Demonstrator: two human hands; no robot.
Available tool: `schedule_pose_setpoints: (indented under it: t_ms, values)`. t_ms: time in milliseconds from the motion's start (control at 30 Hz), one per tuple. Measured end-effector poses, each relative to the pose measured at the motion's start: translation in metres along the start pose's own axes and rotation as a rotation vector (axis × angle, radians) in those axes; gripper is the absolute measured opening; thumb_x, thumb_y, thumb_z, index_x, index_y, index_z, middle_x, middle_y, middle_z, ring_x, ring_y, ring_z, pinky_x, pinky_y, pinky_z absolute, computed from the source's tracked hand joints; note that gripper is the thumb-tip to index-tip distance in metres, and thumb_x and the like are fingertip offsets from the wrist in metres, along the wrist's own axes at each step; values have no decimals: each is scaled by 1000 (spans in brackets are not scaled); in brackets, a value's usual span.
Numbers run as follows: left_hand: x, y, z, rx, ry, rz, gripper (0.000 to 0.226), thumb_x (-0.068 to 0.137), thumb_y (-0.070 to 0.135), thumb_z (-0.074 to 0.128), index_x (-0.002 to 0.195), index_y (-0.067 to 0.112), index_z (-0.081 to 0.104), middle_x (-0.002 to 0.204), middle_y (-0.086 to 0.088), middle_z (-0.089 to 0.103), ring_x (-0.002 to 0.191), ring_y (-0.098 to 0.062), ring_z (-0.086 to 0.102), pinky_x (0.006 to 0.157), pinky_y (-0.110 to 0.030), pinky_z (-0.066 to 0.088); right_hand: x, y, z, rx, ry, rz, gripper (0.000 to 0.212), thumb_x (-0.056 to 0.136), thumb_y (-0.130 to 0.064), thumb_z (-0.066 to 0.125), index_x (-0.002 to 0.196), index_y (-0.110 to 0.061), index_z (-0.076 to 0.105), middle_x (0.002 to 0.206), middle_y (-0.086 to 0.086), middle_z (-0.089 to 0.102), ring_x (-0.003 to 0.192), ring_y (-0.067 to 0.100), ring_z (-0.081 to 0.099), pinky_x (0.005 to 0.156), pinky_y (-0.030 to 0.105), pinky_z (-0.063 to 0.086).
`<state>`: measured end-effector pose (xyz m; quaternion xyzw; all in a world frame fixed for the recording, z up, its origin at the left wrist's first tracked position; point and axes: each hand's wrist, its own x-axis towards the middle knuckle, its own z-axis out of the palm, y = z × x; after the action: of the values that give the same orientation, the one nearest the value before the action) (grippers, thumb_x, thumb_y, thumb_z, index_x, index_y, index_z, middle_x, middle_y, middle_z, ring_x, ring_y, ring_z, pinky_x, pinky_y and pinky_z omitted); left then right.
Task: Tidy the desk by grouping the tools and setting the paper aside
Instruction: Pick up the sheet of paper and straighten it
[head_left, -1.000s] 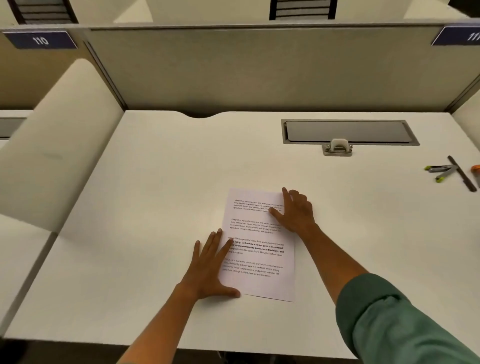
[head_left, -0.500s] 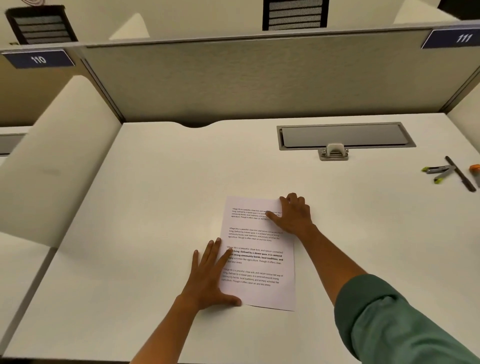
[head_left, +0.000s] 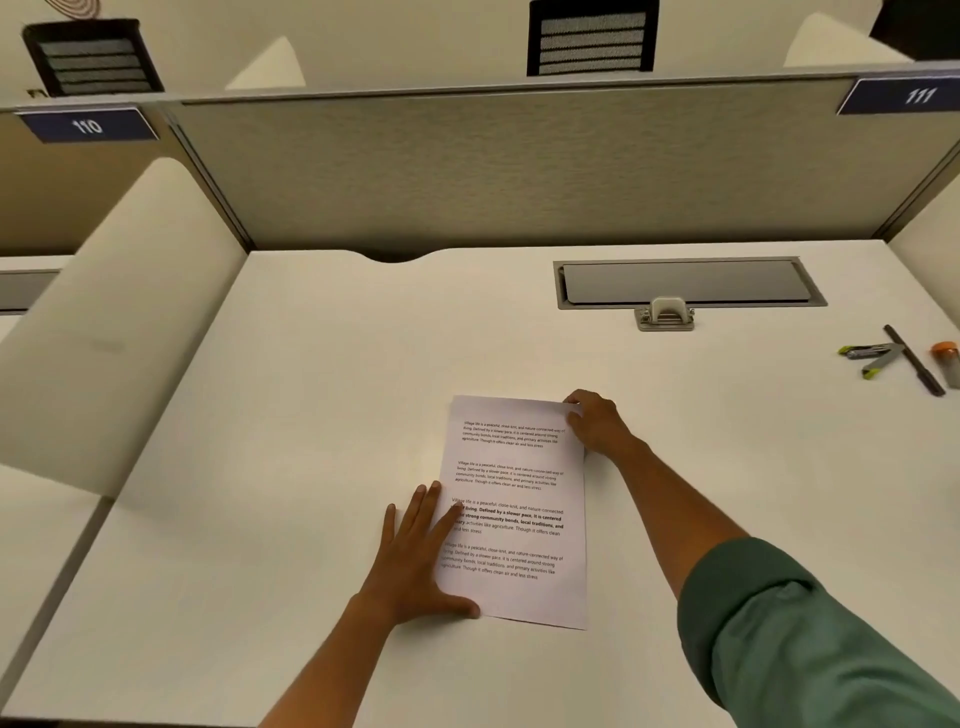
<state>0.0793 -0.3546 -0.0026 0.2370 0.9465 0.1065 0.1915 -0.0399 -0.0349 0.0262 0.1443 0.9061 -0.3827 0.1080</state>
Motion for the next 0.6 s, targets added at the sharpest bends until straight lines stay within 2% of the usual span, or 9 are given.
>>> schedule_pose_setpoints:
  t_ms: [133,267,333,400,500,600]
  values:
    - [1,-1,-1,-5,11,7,134,51,97,51,150,35,-14,155,3,-36,141,-14,-37,114,-43,-22,-3,5,-8,86,30,7,22,89,-3,52,105,-1,66,109,15,67,98,28,59,77,28,44]
    - [4,1,-4,-63,64,-45,129,56,99,43,152,33,-11,157,4,-30,143,-14,-32,118,-48,-18,-9,15,-11,239,58,123,18,91,-7,51,99,-4,67,96,12,64,89,27,59,79,42,55]
    - [9,1,-8,-153,167,-101,116,67,95,35,155,29,-1,160,5,-19,147,-13,-23,118,-46,-14,-14,24,-9,325,61,186,14,90,-8,52,91,-7,65,91,10,63,88,30,62,80,47,57]
    - [16,1,-14,-309,276,-198,100,78,84,36,155,24,14,163,4,-2,150,-13,-11,119,-41,-9,-18,34,-8,382,66,225,13,87,-7,53,85,-9,66,88,11,65,85,32,64,79,50,57]
    - [28,3,-28,-526,437,-351,77,90,63,46,149,16,31,158,-6,28,148,-22,17,122,-44,14,-19,50,-7,491,77,291,15,79,-6,51,74,-2,64,81,15,63,76,29,60,75,54,56]
    - [38,5,-39,-668,562,-483,62,94,47,52,143,11,41,148,-11,44,138,-27,37,115,-44,31,-12,72,-4,580,102,341,19,74,-7,50,79,7,62,79,13,61,74,26,57,78,58,56]
